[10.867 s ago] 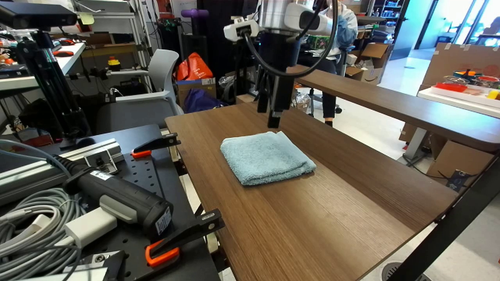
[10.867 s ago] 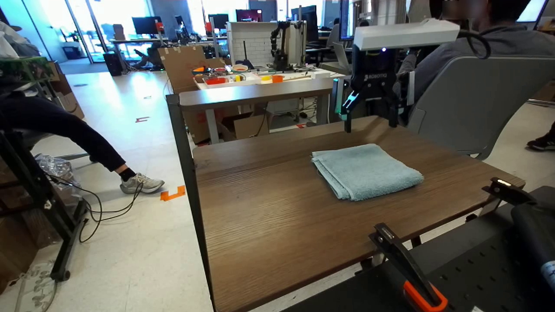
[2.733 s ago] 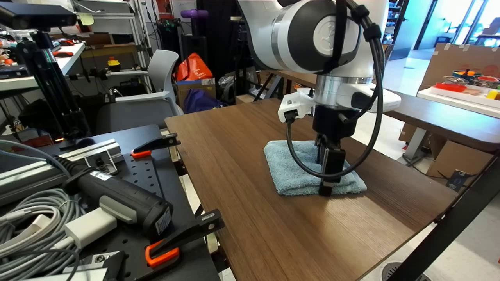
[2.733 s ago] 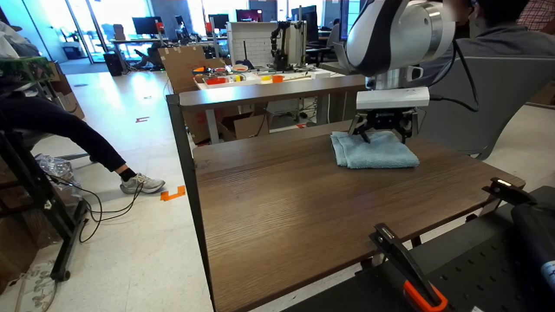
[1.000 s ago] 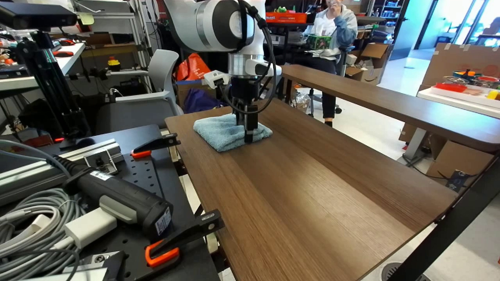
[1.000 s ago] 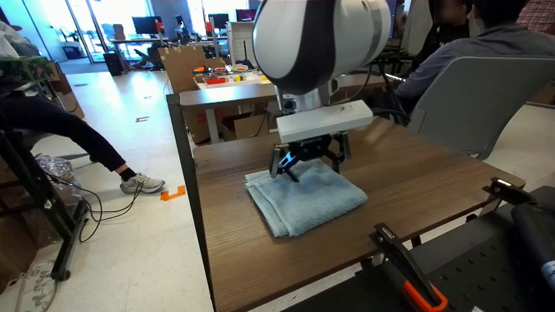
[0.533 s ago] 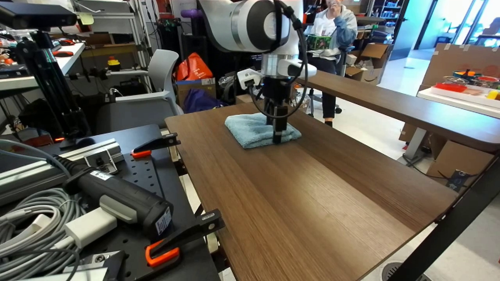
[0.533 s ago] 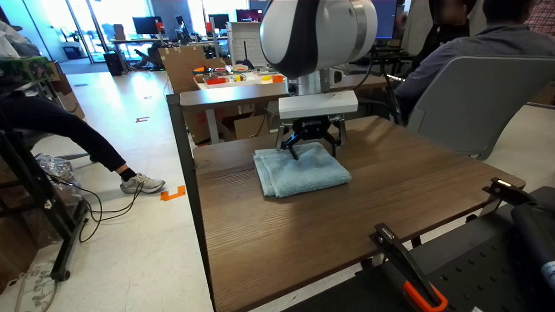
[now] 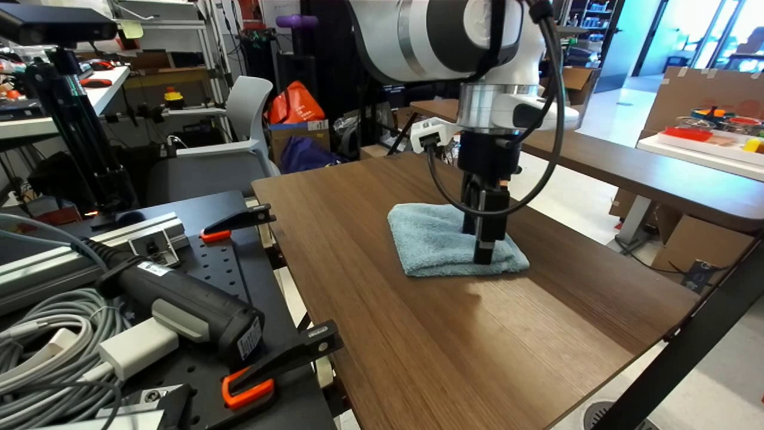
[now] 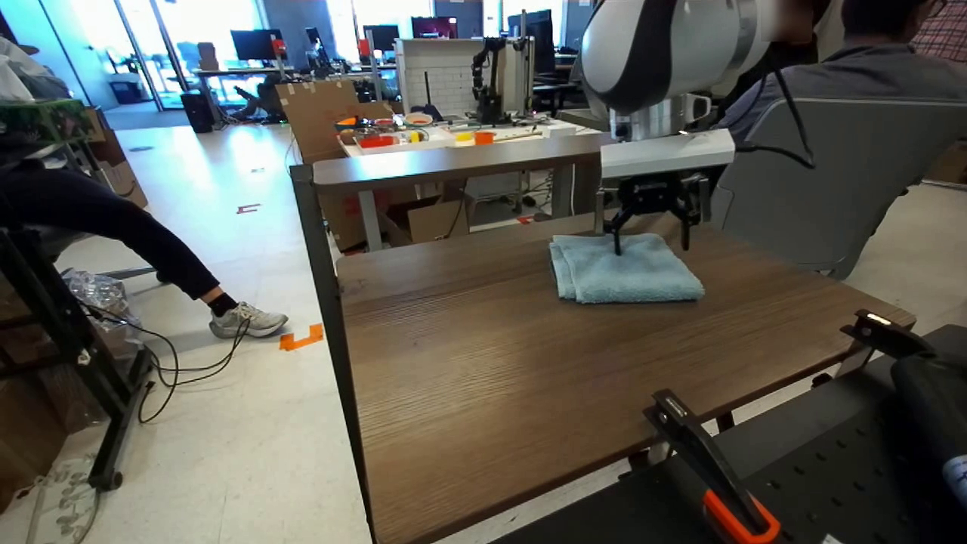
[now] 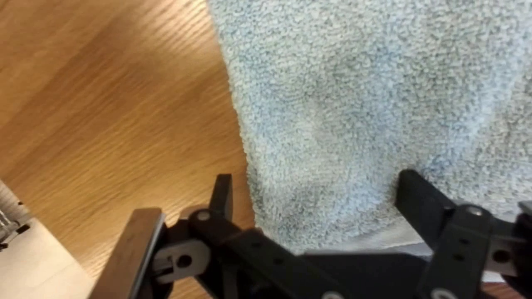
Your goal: Use the towel to wipe the table
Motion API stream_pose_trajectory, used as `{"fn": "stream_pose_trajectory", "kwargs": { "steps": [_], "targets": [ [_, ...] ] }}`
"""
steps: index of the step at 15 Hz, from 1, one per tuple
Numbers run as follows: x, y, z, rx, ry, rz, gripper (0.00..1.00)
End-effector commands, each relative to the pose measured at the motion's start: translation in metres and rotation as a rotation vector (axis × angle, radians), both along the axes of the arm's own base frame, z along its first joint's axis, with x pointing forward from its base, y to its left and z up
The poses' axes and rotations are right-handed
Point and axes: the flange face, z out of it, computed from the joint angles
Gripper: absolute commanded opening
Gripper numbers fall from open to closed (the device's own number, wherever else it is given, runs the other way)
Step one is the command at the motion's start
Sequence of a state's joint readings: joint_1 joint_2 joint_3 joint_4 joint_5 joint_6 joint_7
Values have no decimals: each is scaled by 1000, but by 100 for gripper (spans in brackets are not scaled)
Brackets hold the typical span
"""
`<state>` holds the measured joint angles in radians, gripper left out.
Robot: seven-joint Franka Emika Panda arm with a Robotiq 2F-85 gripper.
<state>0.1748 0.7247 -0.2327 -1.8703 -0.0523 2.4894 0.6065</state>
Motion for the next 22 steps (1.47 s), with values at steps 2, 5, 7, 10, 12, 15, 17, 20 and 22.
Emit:
{"fn": "stream_pose_trajectory", "kwargs": {
  "steps": [2,5,7,10,12,15,17,20,22],
  "targets": [
    [-31,-39,2,-34,63,-49,100],
    [-49,-43,-2,-10,95,-27,100],
    [-57,-35,7,25,73,7,100],
    [-71,-18,38,96,-39,50,100],
    [-83,-9,56,131,-97,89,100],
    [-106,-1,76,170,-93,159,100],
    [-92,0,64,145,-66,139,100],
    [-107,1,73,157,-63,157,100],
    [-109,1,73,158,-60,159,100]
  ]
}}
